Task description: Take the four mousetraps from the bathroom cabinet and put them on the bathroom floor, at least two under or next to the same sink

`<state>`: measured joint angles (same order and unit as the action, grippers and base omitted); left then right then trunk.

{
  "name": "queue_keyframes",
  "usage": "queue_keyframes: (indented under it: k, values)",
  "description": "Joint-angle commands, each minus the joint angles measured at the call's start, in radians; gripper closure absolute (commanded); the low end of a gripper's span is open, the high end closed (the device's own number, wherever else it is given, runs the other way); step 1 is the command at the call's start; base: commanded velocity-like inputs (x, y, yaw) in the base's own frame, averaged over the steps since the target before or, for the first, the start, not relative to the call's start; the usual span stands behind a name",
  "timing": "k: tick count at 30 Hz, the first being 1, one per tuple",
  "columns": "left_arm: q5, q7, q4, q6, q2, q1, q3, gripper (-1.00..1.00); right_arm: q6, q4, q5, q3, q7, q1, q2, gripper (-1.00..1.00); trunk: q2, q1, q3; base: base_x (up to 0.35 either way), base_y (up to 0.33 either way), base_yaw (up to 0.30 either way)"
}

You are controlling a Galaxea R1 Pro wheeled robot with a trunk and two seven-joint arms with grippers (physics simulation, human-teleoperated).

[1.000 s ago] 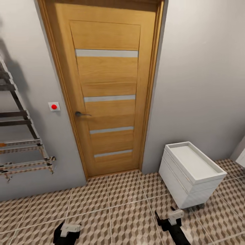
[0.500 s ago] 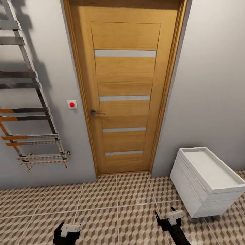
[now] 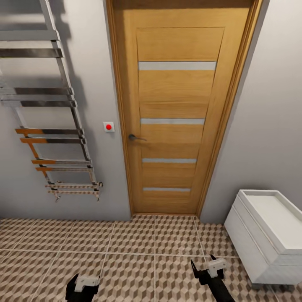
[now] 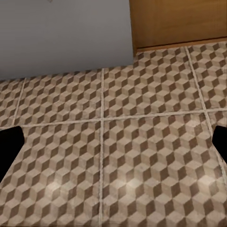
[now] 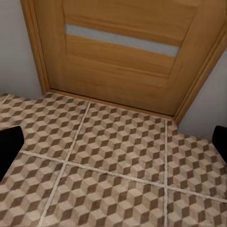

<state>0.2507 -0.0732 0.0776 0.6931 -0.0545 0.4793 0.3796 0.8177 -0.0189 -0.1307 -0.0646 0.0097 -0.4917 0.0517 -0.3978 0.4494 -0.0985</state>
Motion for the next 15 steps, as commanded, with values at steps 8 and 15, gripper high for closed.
queue_keyframes:
  k: [8,15]
  values:
    - [0.002,-0.005,0.003,0.005,0.001,0.002,0.009,-1.00,0.003,0.001,0.003,-0.006,0.001,-0.001,0.001,-1.00,-0.002,0.001,-0.002,0.000,0.000,0.253]
    - [0.002,-0.005,0.003,0.005,0.001,0.002,0.009,-1.00,0.003,0.000,0.003,-0.006,0.001,-0.001,0.002,-1.00,-0.002,0.001,-0.002,0.000,0.000,0.253]
